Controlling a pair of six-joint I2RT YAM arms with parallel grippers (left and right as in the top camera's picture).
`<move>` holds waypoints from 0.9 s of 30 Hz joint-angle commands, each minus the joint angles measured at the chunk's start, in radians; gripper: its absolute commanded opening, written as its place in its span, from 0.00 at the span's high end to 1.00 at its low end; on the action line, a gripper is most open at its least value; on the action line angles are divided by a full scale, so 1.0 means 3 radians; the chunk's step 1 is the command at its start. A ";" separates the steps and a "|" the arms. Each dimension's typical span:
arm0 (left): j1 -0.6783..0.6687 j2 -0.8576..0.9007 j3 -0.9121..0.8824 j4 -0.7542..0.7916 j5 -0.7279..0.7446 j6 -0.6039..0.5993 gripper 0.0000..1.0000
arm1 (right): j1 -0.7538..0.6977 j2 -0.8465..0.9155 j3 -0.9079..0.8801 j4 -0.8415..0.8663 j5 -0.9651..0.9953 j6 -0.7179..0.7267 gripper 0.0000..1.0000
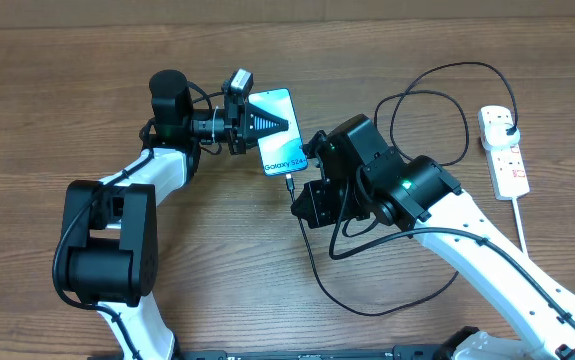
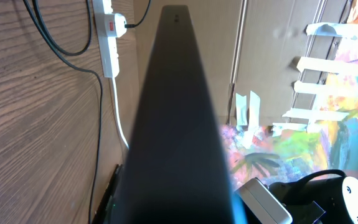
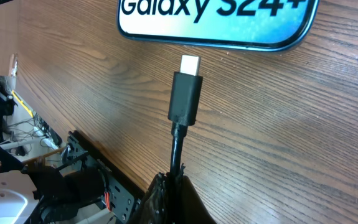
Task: Plug charger to phone and switch on socket
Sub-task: 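Push the USB-C plug up into the phone's bottom port with right gripper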
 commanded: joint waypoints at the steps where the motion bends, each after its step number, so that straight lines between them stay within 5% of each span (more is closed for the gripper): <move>1: -0.0043 -0.0025 0.0089 0.0027 0.0117 0.0003 0.96 | 0.0008 0.0018 -0.0006 0.0025 -0.0017 -0.0024 0.96; 27: -0.0140 -0.0025 0.0089 0.0025 0.0062 -0.0072 0.96 | 0.0008 0.0017 -0.0006 0.0097 -0.0029 -0.0023 0.96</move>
